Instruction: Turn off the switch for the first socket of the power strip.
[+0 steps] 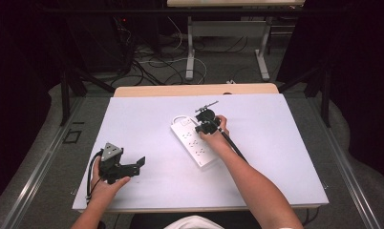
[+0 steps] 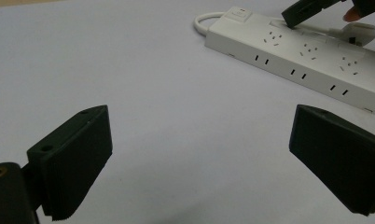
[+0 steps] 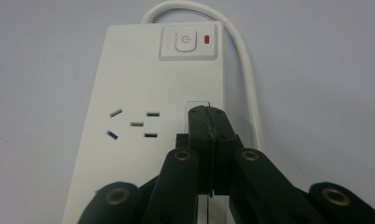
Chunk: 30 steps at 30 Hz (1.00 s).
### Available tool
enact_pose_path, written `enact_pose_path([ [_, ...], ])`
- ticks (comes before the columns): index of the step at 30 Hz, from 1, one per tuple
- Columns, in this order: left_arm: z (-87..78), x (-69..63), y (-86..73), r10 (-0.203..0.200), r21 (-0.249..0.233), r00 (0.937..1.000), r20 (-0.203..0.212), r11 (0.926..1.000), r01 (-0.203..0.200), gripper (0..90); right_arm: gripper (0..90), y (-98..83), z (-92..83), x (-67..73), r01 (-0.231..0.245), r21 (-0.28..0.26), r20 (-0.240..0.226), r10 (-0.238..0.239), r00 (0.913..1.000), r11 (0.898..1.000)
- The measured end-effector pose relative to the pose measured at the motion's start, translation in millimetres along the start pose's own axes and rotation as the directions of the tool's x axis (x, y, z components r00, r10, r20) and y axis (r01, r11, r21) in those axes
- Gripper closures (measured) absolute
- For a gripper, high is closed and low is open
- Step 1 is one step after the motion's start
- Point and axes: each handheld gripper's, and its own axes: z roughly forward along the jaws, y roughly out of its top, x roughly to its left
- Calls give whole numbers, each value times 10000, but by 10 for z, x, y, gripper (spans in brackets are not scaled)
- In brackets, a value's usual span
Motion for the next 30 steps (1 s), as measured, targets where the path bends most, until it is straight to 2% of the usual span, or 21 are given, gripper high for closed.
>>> enact_pose_path([
  [4,2,0,0,-11,-3,10000,8,10000,11,58,900,15,-25,2,-83,414,93,79,9999,9991],
  [8,4,9,3,68,38,10000,-18,10000,-68,60,900,11,-12,-8,16,213,6,-16,10000,9998],
  [9,4,10,3,65,31,10000,-20,10000,-65,61,900,15,-21,-9,51,359,41,-53,10000,9993],
  [13,5,11,4,51,36,10000,-31,10000,-51,61,900,12,-17,-10,127,284,88,-130,9999,9995],
  [18,9,13,3,31,52,10000,-40,10000,-31,61,900,12,-20,-11,49,308,80,-51,10000,9995],
  [19,10,9,1,-61,53,10000,-32,10000,61,61,900,7,-16,-11,-29,161,104,27,9999,9999],
  [20,11,10,0,-69,55,10000,-39,10000,69,61,900,16,-30,-17,42,367,76,-45,10000,9993],
  [23,11,22,1,11,58,10000,-61,10000,-11,61,895,19,-33,-9,-12,248,56,10,10000,9997],
  [24,11,24,1,9,65,10000,-60,10000,-9,61,895,8,-14,-11,-12,-151,-68,11,10000,9999],
  [25,12,25,1,2,77,10000,-60,10000,-1,61,894,16,-31,-9,-13,58,-64,13,10000,10000],
  [30,26,20,-3,-94,48,9999,-48,9999,94,61,887,22,-56,2,7,155,-15,-7,10000,9999],
])
